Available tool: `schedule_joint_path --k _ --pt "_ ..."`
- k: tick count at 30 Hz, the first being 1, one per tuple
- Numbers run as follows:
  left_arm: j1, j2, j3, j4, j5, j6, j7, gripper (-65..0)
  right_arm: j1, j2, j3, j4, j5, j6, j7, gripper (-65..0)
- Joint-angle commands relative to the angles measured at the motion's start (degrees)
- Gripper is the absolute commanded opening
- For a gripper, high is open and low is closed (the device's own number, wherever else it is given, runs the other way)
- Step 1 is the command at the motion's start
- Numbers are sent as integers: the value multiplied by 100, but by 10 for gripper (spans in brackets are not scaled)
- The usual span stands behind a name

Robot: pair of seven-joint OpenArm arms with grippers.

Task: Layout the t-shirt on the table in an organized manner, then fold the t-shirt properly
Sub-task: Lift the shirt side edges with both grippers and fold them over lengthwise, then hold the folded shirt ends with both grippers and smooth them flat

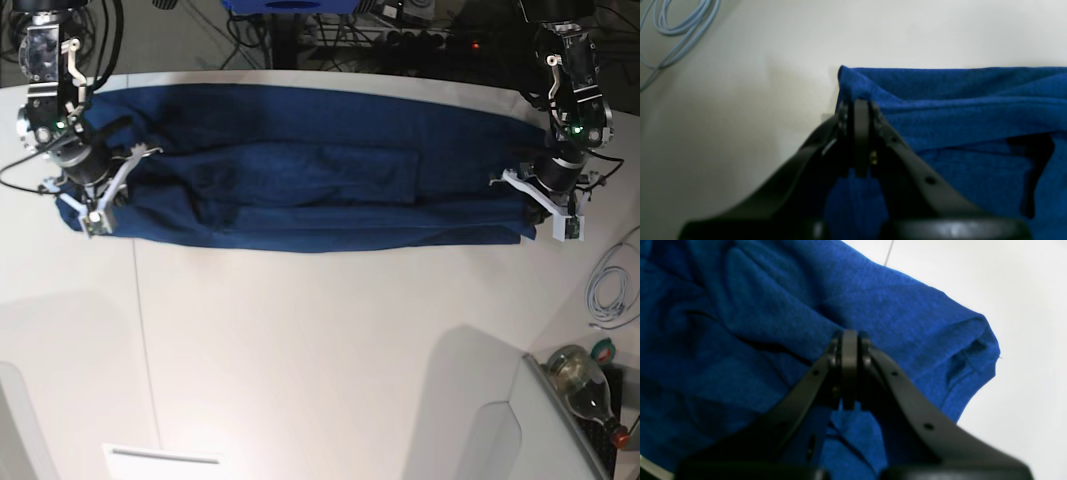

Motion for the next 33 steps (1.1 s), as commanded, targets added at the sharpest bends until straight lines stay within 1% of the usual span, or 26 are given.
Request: schedule_joint_path --k 1,3,7,21,24,28,33 --pt "-34 -147 -39 92 -28 21 -134 -650 -31 44 114 115 3 -40 89 -650" --pt "-43 -164 -30 -5 -28 21 -134 -650 -49 -9 202 106 3 -40 89 -650" --pt "-78 -164 -12 -181 -28 21 -134 -650 -163 -17 167 115 3 -40 89 -650" --pt "80 -129 14 -181 -28 21 -134 -650 -356 -26 211 370 3 -40 89 -650" --pt "186 -120 23 -172 -28 21 -134 -650 -356 -35 193 335 3 -40 -61 -650" --pt "274 -112 23 -163 -28 21 -134 -650 -356 -228 211 379 -15 -40 -96 -650" --pt "274 -112 23 -216 -28 21 -134 -650 -418 -255 202 423 -15 -40 -96 -650"
